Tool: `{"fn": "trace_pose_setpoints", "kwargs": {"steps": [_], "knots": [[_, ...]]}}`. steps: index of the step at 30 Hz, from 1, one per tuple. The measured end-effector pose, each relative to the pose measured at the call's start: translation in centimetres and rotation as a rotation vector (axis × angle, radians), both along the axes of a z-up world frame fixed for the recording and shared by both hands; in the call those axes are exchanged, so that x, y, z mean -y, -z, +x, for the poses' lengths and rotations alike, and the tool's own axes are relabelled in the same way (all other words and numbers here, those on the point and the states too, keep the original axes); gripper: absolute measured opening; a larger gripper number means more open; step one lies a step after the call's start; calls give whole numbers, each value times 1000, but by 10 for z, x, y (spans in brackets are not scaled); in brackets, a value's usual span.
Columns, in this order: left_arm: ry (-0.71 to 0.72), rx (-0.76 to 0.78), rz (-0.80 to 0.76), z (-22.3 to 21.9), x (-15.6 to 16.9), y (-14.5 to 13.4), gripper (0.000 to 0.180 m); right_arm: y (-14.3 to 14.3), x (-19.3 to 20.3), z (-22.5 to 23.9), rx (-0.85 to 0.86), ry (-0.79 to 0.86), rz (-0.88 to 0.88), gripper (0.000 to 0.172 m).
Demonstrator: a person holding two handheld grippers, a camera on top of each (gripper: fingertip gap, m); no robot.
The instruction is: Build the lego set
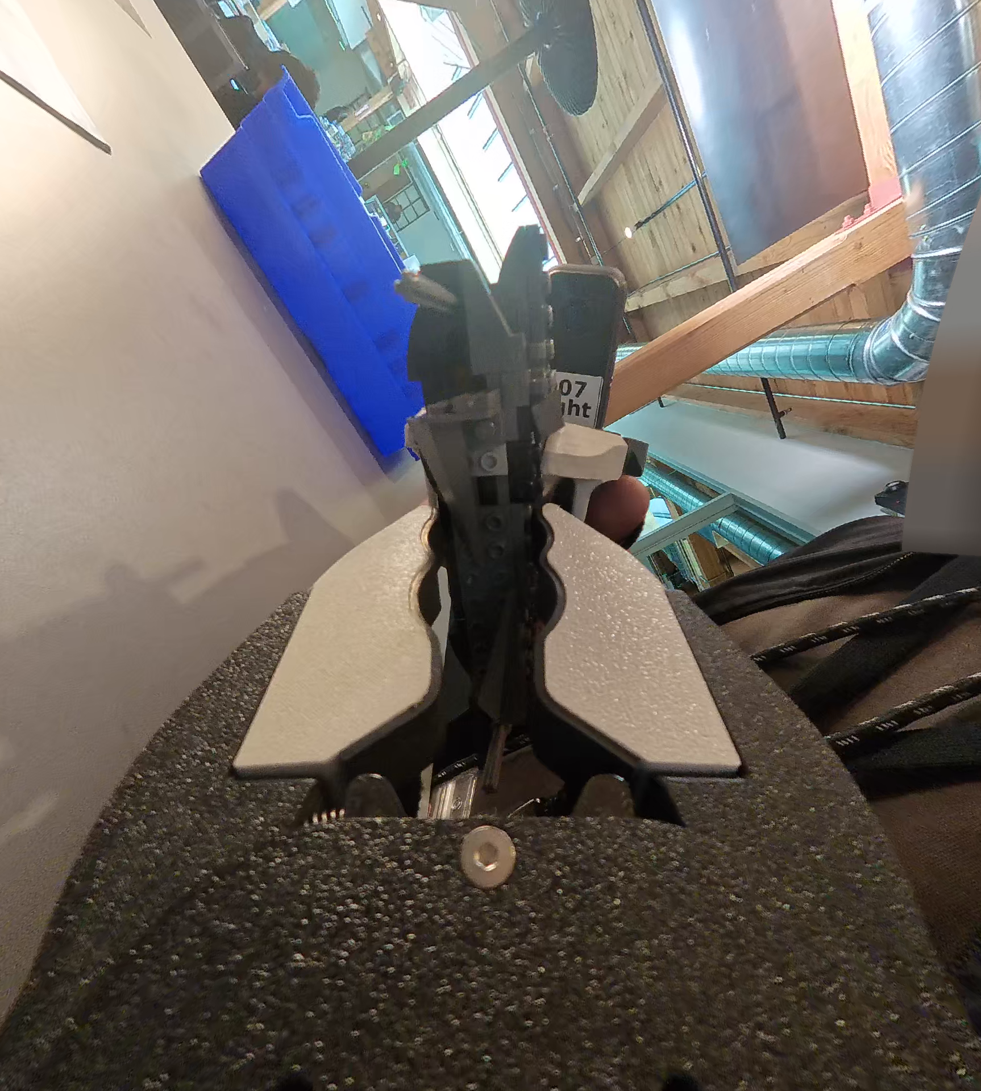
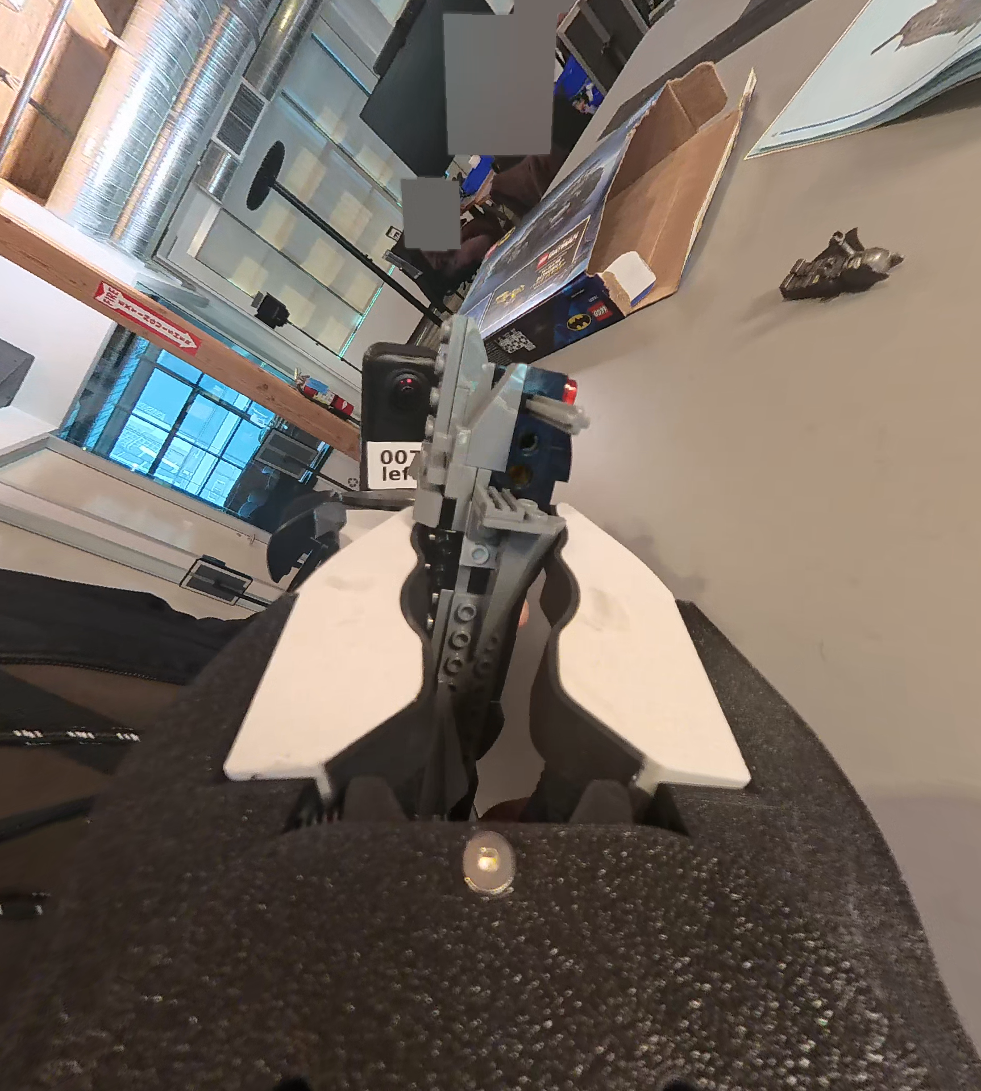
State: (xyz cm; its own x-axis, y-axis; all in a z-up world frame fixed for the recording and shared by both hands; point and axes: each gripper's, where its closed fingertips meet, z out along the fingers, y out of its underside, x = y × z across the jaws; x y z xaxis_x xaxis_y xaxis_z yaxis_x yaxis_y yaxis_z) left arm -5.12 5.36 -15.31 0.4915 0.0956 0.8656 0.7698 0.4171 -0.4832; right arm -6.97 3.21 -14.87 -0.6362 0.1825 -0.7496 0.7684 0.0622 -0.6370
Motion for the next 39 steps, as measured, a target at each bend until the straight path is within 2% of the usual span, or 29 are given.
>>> {"fn": "trace_pose_setpoints", "kwargs": {"steps": [9, 12, 19, 22, 27, 39], "knots": [[22, 21, -9, 0, 1, 1, 38, 4, -3, -1, -50, -17, 33, 34], [-2, 15, -1, -1, 5, 2, 31, 1, -1, 0, -63, -6, 29, 34], [-4, -18, 36, 3, 10, -3, 27, -5, 4, 3, -128, 34, 80, 35], [-12, 17, 100, 2, 15, -6, 26, -6, 8, 4, -155, 48, 137, 35], [-11, 63, 160, 2, 20, -8, 26, -7, 12, 4, -133, 63, 195, 36], [-20, 133, 234, -5, 26, -11, 25, -13, 21, -4, -52, 117, 186, 39]]}}
